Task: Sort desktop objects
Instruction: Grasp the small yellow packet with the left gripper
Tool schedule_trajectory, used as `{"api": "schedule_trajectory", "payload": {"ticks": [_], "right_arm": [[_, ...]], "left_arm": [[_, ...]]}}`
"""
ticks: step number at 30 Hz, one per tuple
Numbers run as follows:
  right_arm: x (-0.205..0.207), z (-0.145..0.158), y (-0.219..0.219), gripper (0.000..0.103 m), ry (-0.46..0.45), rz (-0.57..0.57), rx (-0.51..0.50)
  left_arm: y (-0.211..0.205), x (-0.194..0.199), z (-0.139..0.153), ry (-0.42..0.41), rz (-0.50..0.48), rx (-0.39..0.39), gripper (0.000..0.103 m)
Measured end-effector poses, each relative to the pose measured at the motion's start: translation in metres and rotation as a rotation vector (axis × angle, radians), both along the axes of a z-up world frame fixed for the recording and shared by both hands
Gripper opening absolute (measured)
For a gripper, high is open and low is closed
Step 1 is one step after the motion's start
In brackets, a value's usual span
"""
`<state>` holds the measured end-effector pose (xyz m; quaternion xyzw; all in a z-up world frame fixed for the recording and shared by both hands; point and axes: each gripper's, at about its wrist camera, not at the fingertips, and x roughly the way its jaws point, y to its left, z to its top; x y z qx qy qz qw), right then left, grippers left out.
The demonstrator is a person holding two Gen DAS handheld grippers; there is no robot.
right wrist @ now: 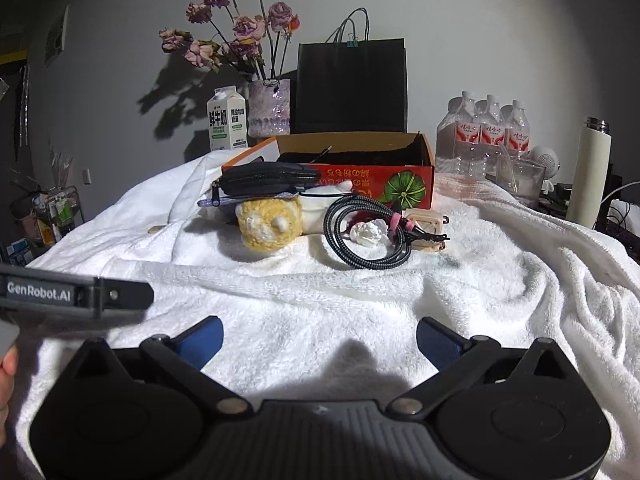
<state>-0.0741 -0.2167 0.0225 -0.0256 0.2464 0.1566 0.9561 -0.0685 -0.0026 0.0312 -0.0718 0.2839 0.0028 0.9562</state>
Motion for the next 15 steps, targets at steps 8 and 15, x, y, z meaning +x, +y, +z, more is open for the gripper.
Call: {"api": "schedule_trajectory", "payload": {"ticks": [8,15], "right_arm": [[0.03,-0.004,0.003,0.103,0.062,-0.023,0.007],[0.064,-0.004,0.012,0.103,0.122,-0.039,0.013]], "left_arm": [[0.019,0.02,0.008,-0.076,0.021,0.034,0.103],[0.036,0.058,0.007,-0.049,-0.001,0.073,0.103]]}}
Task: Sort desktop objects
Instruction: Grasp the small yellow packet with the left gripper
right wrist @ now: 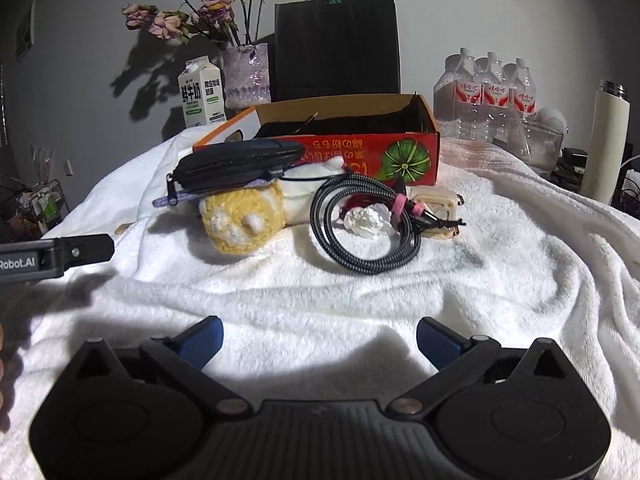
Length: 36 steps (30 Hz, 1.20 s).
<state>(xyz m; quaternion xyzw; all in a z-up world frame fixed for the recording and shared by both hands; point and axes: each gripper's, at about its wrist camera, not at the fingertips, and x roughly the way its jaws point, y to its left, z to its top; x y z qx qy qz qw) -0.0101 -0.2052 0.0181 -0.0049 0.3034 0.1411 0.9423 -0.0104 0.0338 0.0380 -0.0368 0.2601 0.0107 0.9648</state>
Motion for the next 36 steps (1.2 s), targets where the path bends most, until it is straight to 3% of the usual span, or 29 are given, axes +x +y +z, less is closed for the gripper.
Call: {"api": "schedule_trajectory", "payload": {"ticks": [5,8,12,17,19,21,23,30,33,36], "right_arm": [[0.009,0.016,-0.002,0.101,-0.035,-0.003,0.041],[0.011,0.025,0.006,0.098,-0.064,0.038,0.06],[0.024,0.038,0.028,0.098,-0.13,0.04,0.057],[0.054,0.055,0.058,0.099,-0.187,0.054,0.087],[0.07,0.055,0.073,0.098,-0.178,0.059,0.066],[0.087,0.05,0.088,0.092,-0.142,0.055,0.019],[0.099,0.043,0.1,0.079,-0.106,0.039,-0.037],[0.11,0.036,0.099,0.072,-0.064,0.046,-0.073],[0.108,0.039,0.085,0.065,-0.047,0.036,0.008],[0.09,0.053,0.072,0.064,-0.085,0.03,0.085]], "left_arm": [[0.032,0.025,0.003,-0.007,-0.025,0.025,0.103],[0.058,0.049,0.001,0.009,-0.014,-0.021,0.102],[0.075,0.08,-0.008,0.085,0.014,-0.07,0.074],[0.073,0.09,-0.021,0.114,0.003,-0.075,0.068],[0.075,0.094,-0.027,0.137,0.022,-0.095,0.048],[0.079,0.093,-0.028,0.149,0.04,-0.116,0.032],[0.083,0.09,-0.028,0.148,0.057,-0.129,0.032],[0.077,0.073,-0.015,0.103,0.075,-0.111,0.032],[0.071,0.05,0.004,0.037,0.07,-0.112,0.032],[0.06,0.024,0.023,-0.019,0.06,-0.101,0.032]]}}
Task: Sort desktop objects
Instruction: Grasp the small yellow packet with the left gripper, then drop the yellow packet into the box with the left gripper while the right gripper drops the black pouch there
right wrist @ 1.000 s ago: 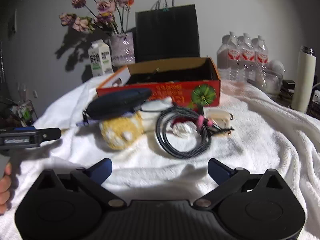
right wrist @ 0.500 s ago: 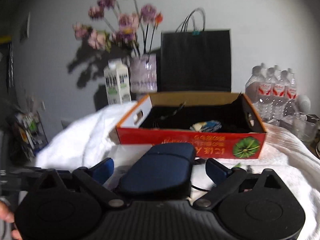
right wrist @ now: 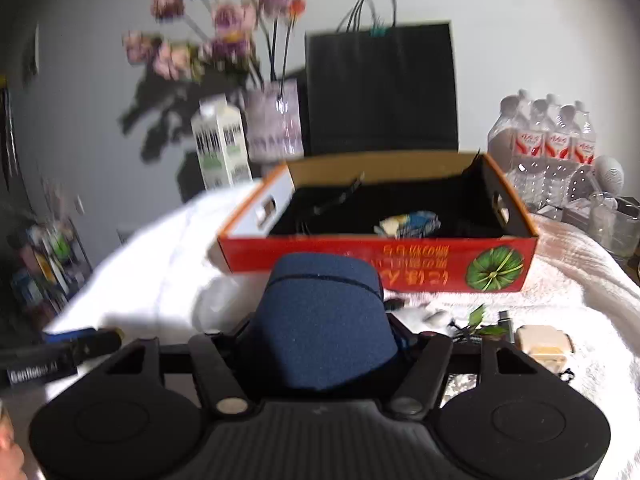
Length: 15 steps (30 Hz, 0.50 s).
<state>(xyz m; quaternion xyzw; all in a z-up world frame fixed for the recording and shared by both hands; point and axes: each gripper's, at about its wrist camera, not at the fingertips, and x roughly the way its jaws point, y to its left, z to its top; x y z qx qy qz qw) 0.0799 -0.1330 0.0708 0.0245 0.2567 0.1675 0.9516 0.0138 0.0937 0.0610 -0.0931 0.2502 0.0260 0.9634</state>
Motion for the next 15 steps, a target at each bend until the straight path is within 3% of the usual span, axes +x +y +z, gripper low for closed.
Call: {"api": "schedule_trajectory", "payload": {"ticks": [3,6,10,13,15], "right_arm": [[-0.034,0.014,-0.009,0.064,-0.088,-0.011,0.01],[-0.068,0.019,-0.027,0.064,-0.12,-0.016,0.047],[-0.114,0.015,-0.045,0.064,-0.145,-0.045,-0.006],[-0.136,0.006,-0.058,0.064,-0.112,-0.066,-0.02],[-0.143,0.001,-0.065,0.064,-0.037,-0.096,-0.022]], "left_arm": [[-0.013,-0.026,0.013,-0.038,-0.033,-0.01,0.032],[-0.025,-0.047,0.017,-0.047,-0.061,-0.043,0.032],[-0.048,-0.069,0.012,-0.031,-0.112,-0.065,0.032],[-0.062,-0.084,0.004,-0.013,-0.17,-0.096,0.032],[-0.069,-0.093,-0.002,-0.008,-0.186,-0.107,0.032]]}}
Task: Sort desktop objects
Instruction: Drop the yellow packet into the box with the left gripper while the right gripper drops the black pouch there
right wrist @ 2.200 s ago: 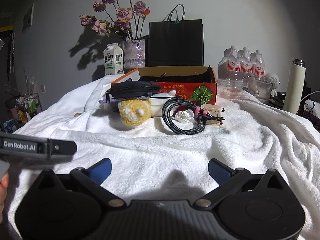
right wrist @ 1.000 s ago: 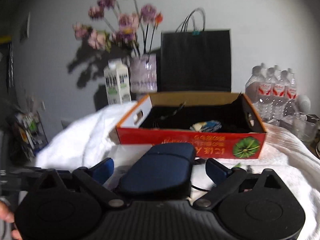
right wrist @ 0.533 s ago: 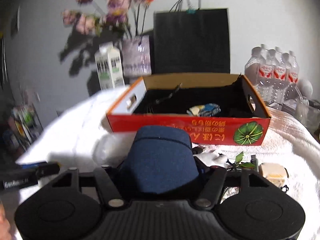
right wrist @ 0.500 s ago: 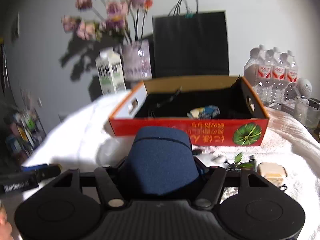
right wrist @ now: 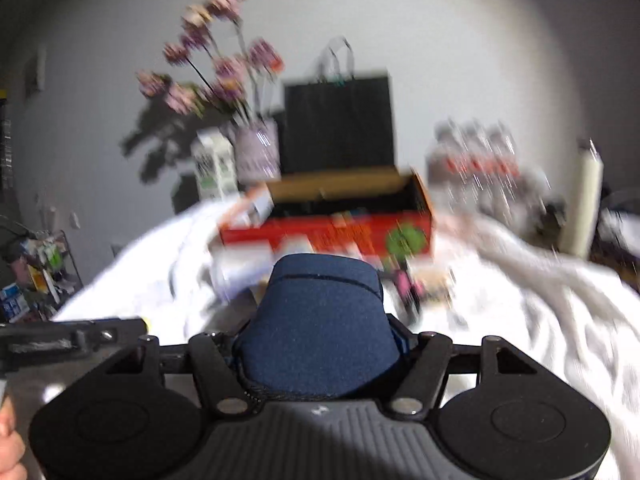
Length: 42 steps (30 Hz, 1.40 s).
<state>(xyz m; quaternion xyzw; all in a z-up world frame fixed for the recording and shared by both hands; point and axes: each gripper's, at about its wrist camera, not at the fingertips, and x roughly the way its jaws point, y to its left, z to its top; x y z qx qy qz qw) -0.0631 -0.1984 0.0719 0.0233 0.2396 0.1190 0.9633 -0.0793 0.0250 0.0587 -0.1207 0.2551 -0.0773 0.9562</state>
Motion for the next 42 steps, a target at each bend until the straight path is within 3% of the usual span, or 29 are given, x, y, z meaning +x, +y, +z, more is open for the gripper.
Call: {"api": "schedule_trajectory", "payload": {"ticks": [2,9,15,23,29,33,37,42], "right_arm": [[-0.007,-0.004,-0.005,0.064,0.049,-0.021,0.0],[-0.03,-0.007,-0.022,0.065,0.002,-0.051,0.037],[-0.03,-0.016,-0.029,0.065,-0.002,-0.035,0.066],[-0.018,0.012,-0.03,0.065,-0.084,0.03,0.08],[0.035,0.059,-0.045,0.065,-0.168,0.077,0.087],[0.105,0.09,-0.045,0.065,-0.186,0.087,0.066],[0.193,0.103,-0.025,0.065,-0.136,0.101,0.042],[0.302,0.083,0.009,0.065,-0.015,0.023,-0.07]], "left_arm": [[-0.004,-0.004,-0.003,0.027,-0.013,-0.006,0.032],[-0.015,-0.025,0.01,-0.036,-0.003,0.059,0.032],[-0.01,-0.019,0.011,-0.02,0.03,0.068,0.032],[0.013,0.012,0.058,-0.07,-0.021,0.064,0.032],[0.025,0.084,0.094,-0.091,-0.023,0.125,0.032],[0.03,0.16,0.108,-0.068,-0.021,0.115,0.032],[0.018,0.244,0.102,-0.027,-0.019,0.146,0.032],[0.002,0.349,0.074,0.055,-0.002,0.23,0.032]]}}
